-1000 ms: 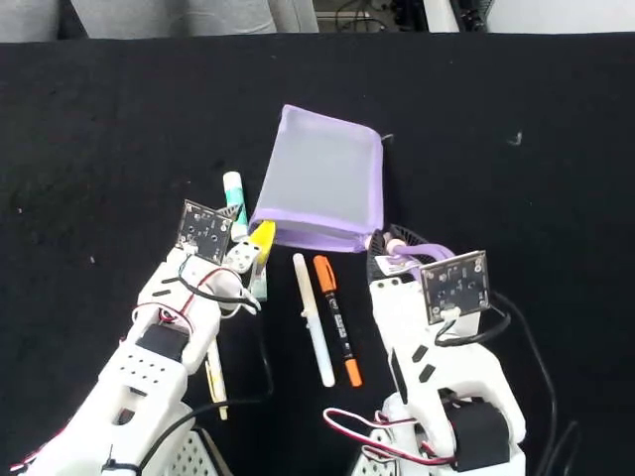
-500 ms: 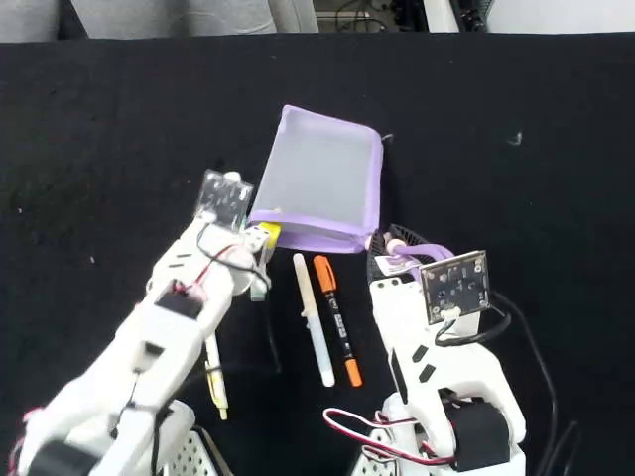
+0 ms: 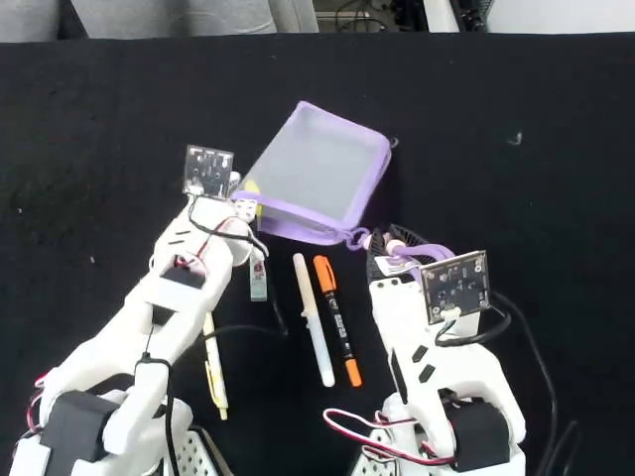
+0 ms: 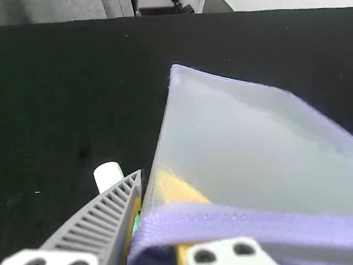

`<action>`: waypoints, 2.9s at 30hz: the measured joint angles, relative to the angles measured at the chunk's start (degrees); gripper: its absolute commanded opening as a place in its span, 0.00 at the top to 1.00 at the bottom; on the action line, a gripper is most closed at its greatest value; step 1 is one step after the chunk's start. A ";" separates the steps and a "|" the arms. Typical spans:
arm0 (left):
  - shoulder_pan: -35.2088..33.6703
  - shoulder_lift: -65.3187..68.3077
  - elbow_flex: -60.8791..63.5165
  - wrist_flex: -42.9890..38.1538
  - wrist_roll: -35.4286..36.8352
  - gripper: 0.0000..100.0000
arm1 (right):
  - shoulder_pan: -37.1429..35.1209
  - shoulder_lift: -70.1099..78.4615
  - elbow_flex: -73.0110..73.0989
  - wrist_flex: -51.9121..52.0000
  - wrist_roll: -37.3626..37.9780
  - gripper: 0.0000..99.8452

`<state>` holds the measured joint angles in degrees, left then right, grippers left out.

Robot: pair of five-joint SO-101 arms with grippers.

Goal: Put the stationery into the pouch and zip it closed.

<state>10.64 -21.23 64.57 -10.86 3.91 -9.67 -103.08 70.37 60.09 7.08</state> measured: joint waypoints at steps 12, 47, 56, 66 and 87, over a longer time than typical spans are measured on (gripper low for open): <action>-1.41 -3.60 -0.88 7.38 0.00 0.97 | -4.75 0.00 0.62 0.00 0.00 0.76; -13.98 -10.37 -41.32 61.89 0.53 0.97 | -10.64 -0.09 -15.56 16.00 -6.59 0.56; -24.88 -6.33 -52.66 71.47 3.34 0.97 | -10.73 7.21 -18.37 16.35 -2.11 0.60; -38.15 0.70 -57.67 75.25 3.69 0.97 | -10.64 34.29 -20.75 16.35 -5.71 0.62; -38.24 11.96 -58.02 72.44 3.78 0.97 | -14.59 78.24 -19.16 -6.07 -7.82 0.62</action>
<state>-27.60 -9.27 6.55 61.58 7.69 -24.26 -24.84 51.21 54.02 -0.75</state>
